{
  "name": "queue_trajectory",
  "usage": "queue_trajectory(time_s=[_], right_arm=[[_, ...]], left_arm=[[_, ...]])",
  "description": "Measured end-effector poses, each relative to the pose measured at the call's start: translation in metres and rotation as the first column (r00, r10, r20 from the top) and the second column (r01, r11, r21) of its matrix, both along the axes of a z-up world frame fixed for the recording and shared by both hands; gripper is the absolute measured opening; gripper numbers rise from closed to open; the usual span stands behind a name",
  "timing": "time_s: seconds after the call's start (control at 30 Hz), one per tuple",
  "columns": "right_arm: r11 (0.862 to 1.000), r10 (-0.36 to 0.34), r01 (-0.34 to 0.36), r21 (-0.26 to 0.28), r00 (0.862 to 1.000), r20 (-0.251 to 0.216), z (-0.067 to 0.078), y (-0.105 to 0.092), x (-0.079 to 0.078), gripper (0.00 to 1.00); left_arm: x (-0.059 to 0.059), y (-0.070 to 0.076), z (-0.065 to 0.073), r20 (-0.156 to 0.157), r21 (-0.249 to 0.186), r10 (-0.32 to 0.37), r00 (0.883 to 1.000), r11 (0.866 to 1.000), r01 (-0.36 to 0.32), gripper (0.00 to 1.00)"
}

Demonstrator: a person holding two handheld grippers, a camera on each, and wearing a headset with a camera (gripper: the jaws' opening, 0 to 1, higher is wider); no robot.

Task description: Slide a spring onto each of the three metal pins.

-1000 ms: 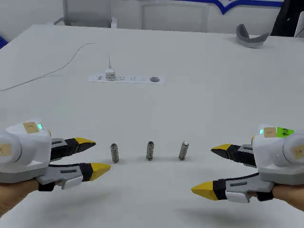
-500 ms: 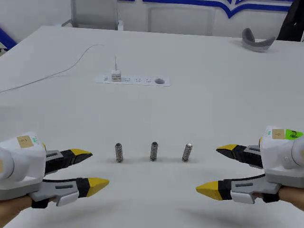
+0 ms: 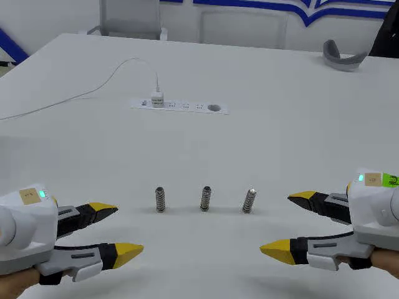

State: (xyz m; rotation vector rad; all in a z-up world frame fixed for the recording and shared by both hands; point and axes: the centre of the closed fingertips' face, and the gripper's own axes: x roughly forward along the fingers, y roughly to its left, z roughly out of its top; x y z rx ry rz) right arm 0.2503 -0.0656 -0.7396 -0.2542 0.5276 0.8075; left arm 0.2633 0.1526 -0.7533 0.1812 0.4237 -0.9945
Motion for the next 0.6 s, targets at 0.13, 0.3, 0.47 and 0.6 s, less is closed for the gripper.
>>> queue_trajectory(time_s=[0.13,0.3,0.47,0.6], right_arm=[[1.0,-0.002,0.002,0.002,1.0,0.003,0.0001,0.0003,0.0002,0.72],[1.0,-0.003,0.003,0.003,1.0,0.004,-0.0004,0.001,0.0007,0.73],[1.0,-0.003,0.003,0.006,1.0,0.002,-0.001,0.0025,0.0013,0.73],[1.0,-0.002,0.002,0.009,1.0,0.003,-0.0003,0.0033,0.0025,0.73]], left_arm=[[-0.0012,-0.0001,-0.0003,-0.005,-0.005,0.005,1.0,1.0,-0.005,0.58],[-0.0003,-0.0004,-0.0013,-0.007,-0.005,0.008,1.0,1.0,-0.008,0.6],[0.0003,-0.0018,-0.001,-0.006,-0.007,0.008,1.0,1.0,-0.008,0.6],[0.0014,-0.0018,-0.0012,-0.007,-0.006,0.01,1.0,1.0,-0.01,0.61]])
